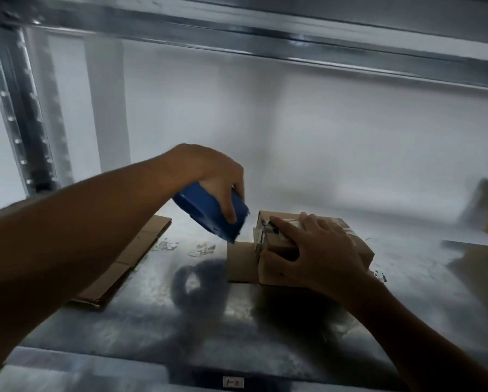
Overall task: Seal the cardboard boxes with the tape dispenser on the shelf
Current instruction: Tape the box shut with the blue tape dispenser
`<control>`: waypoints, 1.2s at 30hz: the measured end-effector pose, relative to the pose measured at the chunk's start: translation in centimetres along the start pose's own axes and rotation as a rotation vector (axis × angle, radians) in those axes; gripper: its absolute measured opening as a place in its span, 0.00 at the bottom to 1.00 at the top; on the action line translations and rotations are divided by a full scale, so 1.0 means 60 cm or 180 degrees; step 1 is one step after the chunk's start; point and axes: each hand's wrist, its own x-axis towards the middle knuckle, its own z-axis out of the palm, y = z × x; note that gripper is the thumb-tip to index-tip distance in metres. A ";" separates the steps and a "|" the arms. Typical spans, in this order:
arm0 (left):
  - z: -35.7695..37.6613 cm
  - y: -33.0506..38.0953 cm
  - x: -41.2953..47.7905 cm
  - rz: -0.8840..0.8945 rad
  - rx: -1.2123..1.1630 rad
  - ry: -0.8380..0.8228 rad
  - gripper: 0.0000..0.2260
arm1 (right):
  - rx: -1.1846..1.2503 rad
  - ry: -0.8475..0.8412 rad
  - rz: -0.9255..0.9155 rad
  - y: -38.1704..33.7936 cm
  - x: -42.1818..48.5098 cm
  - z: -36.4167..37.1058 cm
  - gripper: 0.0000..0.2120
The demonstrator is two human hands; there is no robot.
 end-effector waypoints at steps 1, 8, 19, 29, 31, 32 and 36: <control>0.000 -0.011 -0.006 -0.0104 -0.0025 0.0150 0.29 | 0.0082 -0.0077 -0.0038 0.007 0.004 0.000 0.44; 0.034 -0.028 -0.039 -0.0508 -0.0360 0.1468 0.29 | 0.0500 -0.0408 -0.0397 0.051 0.038 -0.016 0.34; 0.072 0.014 -0.004 -0.0286 -0.1004 0.2302 0.41 | 0.1436 0.0076 -0.0565 0.064 0.024 -0.002 0.26; 0.104 0.009 0.016 -0.0095 -0.0699 0.3053 0.37 | 0.1965 -0.0085 -0.0577 0.095 0.049 0.011 0.25; 0.112 0.006 0.014 -0.0149 -0.0720 0.3017 0.37 | 0.2136 0.0071 -0.0628 0.094 0.050 0.019 0.26; 0.115 0.004 0.014 -0.0176 -0.0736 0.2994 0.38 | 0.2286 0.0196 -0.0645 0.094 0.049 0.024 0.27; 0.119 -0.005 0.016 -0.0203 -0.0776 0.2872 0.38 | 0.3269 0.0840 -0.0639 0.098 0.049 0.039 0.19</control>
